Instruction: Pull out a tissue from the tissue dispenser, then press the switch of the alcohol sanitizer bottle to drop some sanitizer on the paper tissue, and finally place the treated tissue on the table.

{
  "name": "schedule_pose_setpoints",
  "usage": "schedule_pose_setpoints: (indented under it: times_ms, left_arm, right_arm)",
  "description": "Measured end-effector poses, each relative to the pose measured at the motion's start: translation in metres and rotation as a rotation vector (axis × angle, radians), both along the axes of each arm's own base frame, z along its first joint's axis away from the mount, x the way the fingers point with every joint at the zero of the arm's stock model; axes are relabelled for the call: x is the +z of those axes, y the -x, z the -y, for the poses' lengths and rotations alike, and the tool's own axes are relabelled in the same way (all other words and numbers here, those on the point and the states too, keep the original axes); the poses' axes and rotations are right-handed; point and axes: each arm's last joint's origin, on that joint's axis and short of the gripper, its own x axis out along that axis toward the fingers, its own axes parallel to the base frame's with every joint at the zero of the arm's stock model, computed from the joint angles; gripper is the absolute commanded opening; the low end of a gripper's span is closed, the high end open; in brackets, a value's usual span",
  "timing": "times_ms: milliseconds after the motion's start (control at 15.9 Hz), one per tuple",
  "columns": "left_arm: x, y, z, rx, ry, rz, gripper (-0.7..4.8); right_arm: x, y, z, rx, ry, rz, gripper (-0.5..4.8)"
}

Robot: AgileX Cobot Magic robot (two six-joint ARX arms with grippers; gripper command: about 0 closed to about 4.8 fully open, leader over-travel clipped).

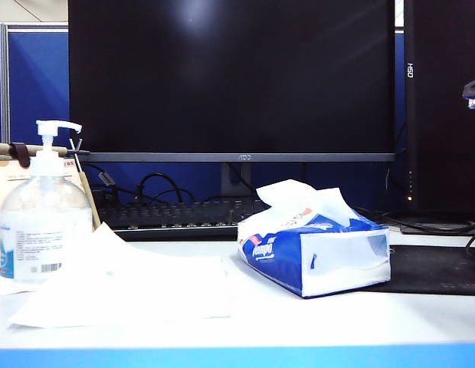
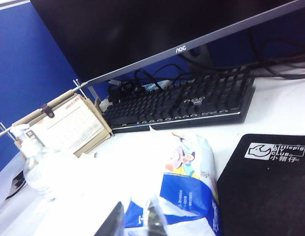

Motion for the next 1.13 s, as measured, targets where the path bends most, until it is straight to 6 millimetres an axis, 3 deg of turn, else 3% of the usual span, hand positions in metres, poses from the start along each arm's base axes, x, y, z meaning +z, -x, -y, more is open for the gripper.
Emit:
schedule_pose_setpoints:
  times_ms: [251, 565, 817, 942, 1005, 1131]
  left_arm:
    - [0.005, 0.0, 0.003, -0.088, 0.025, 0.055, -0.06]
    - [0.041, 0.004, 0.003, -0.139, 0.142, 0.299, -0.06]
    - [0.098, 0.021, 0.0, -0.092, 0.161, 0.473, -0.06]
    - [0.123, 0.022, 0.0, -0.073, 0.133, 0.511, -0.06]
    - [0.135, 0.016, 0.0, -0.071, 0.12, 0.495, -0.06]
    - [0.144, -0.008, 0.003, -0.099, 0.082, 0.397, -0.06]
  right_arm:
    - [0.001, 0.0, -0.001, 0.022, -0.001, 0.01, 0.63]
    - [0.009, 0.002, -0.001, 0.063, 0.011, 0.054, 0.63]
    - [0.084, 0.014, 0.006, -0.057, -0.034, 0.277, 0.64]
    - [0.109, -0.002, 0.0, -0.035, -0.011, 0.24, 0.8]
    - [0.117, -0.022, -0.009, 0.038, 0.021, 0.18, 1.17]
    - [0.122, -0.07, -0.033, 0.241, 0.073, 0.037, 1.18]
